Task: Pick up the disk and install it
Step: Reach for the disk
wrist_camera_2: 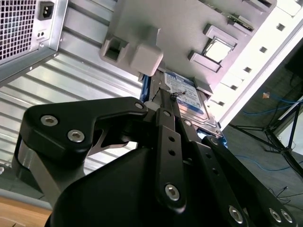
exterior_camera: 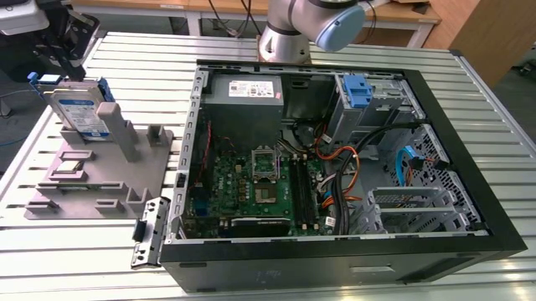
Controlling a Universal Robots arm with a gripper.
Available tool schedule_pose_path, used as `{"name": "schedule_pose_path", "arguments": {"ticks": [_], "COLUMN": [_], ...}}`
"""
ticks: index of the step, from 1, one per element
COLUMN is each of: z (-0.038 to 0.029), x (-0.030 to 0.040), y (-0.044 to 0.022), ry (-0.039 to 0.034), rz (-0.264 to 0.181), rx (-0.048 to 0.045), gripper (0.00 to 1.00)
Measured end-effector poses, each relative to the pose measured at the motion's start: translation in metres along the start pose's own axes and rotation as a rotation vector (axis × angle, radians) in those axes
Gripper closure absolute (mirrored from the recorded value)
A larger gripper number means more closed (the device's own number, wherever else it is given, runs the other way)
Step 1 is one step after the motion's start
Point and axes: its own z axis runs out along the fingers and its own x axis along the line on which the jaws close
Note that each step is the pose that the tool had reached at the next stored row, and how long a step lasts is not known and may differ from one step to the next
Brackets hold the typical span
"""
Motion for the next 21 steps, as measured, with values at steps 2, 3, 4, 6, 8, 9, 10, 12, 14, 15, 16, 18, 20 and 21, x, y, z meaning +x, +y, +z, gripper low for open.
{"name": "schedule_pose_path", "arguments": {"ticks": [2,3,4,6,8,9,10,12,14,15,16,18,20,21], "z": [0.0023,0.0036,0.0047,0.0067,0.0086,0.0095,0.0103,0.0118,0.0126,0.0128,0.0129,0.0132,0.0132,0.0133], "x": [0.0032,0.0049,0.0067,0.0103,0.0134,0.0149,0.0164,0.0192,0.0208,0.0211,0.0212,0.0214,0.0215,0.0218], "y": [0.0031,0.0046,0.0059,0.0091,0.0117,0.0128,0.0139,0.0157,0.0166,0.0168,0.0168,0.0168,0.0168,0.0167], "ry": [0.0,-0.0005,-0.0007,-0.0007,-0.0009,-0.0009,-0.0009,-0.0009,-0.0007,-0.0008,-0.0007,-0.001,-0.001,-0.0011], "rz": [0.0,0.0,0.0,0.0,0.0,0.0,0.0,0.0,0.0,0.0,0.0,0.0,0.0,0.0], "rx": [0.0001,-0.0001,-0.0002,-0.0001,-0.0001,-0.0001,-0.0001,-0.0001,0.0001,0.0,0.0001,-0.0001,-0.0001,-0.0002], "gripper": [0.9,0.9,0.9,0.9,0.9,0.9,0.9,0.9,0.9,0.9,0.9,0.9,0.9,0.9]}}
